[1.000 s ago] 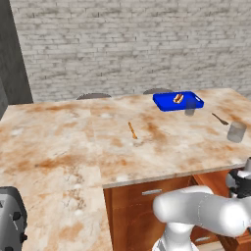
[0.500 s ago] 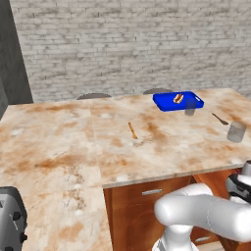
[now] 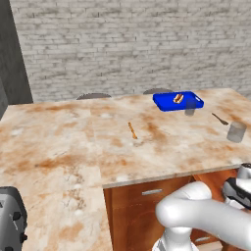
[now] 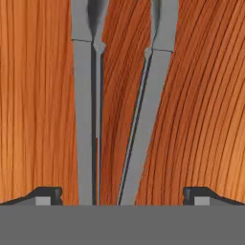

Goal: Take the tongs from the drawer on the right and place them on the dining counter next to the tray containing the hot dog.

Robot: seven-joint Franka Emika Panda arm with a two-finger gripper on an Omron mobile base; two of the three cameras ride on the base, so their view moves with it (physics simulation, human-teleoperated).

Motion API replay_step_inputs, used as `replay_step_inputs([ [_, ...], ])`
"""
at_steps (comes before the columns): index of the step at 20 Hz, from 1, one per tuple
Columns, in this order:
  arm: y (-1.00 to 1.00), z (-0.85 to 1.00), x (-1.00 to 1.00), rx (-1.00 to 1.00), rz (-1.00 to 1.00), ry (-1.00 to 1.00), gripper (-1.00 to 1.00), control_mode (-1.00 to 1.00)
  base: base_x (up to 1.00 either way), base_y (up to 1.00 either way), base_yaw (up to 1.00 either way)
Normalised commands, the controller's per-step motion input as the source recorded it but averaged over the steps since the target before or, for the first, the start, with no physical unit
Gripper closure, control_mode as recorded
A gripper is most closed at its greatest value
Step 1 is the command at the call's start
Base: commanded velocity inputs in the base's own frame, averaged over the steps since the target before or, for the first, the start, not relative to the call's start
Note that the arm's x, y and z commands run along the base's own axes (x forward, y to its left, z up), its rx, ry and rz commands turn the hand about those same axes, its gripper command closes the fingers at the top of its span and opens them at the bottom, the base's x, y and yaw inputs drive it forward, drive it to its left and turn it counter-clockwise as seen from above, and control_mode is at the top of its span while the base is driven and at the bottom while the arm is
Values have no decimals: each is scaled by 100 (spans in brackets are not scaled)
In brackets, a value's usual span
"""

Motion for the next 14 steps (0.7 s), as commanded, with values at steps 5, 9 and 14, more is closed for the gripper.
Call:
replay_step_inputs([
  [5, 0, -36, 5, 2, 0, 0, -100, -100, 0, 0, 0],
  [9, 0, -51, 0, 0, 0, 0, -100, -100, 0, 0, 0],
  [14, 3, -79, -10, 0, 0, 1, 100, -100, 0, 0, 0],
])
